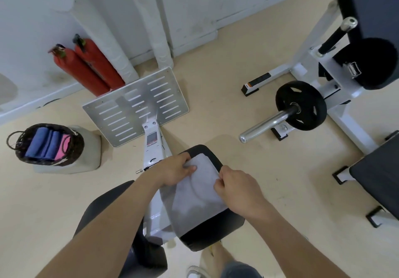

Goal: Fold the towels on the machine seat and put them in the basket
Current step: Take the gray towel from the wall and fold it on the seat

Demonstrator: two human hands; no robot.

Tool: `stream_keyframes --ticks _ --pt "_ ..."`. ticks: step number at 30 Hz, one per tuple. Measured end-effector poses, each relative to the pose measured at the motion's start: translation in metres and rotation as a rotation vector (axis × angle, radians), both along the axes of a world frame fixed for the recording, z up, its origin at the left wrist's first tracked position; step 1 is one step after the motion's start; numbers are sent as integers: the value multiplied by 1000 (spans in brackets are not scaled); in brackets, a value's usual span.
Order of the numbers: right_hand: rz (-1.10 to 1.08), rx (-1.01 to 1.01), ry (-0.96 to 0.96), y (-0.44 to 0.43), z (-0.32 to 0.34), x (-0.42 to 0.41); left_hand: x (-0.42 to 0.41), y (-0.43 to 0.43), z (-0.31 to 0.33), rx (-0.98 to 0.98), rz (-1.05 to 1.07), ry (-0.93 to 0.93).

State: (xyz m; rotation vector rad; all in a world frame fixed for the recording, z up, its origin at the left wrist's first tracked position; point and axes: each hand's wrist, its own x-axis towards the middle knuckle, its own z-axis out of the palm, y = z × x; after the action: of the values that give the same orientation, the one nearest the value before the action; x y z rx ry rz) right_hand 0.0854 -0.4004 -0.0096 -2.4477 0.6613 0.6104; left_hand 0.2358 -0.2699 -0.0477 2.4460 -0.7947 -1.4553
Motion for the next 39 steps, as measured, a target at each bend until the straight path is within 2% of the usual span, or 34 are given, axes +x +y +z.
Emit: stream_keyframes --ticks 4,9,15,21,23,25,26,28,31,33,35,36,38,39 --pt "-26 44 32 -2 0 6 -1 -6 -3 16 -110 -43" --pt "-27 47 53 -3 1 11 -4 -6 -11 -5 -127 -70" --pt "-43 12 51 -1 -2 12 -15 -8 -17 -18 -205 -251" --pt "-29 -24 29 1 -2 13 -16 -8 -24 -59 -214 -314" --pt "18 -137 55 4 1 15 -17 -11 -25 -42 -234 -332" --pt "140 -307 -56 5 -1 18 -19 -13 -26 -7 -257 -364" --pt "212 -328 -135 7 -3 19 -20 -13 -28 3 -248 -379" --pt "385 -243 -170 6 -8 22 -23 -10 -31 25 -178 -413" --pt "477 -55 16 -1 -14 24 -21 3 -24 53 -57 -600" --pt "478 -37 85 -5 -16 28 -24 14 -14 -119 -28 -709" --pt "506 -55 100 -7 -16 31 -42 28 -1 -419 -55 -569" --pt "526 -69 96 -7 -16 33 -56 35 4 -494 -96 -449" --pt "560 -111 53 -4 -15 36 -88 47 8 -407 -188 -288" --pt "583 -145 12 -1 -16 36 -100 52 6 -328 -217 -292"
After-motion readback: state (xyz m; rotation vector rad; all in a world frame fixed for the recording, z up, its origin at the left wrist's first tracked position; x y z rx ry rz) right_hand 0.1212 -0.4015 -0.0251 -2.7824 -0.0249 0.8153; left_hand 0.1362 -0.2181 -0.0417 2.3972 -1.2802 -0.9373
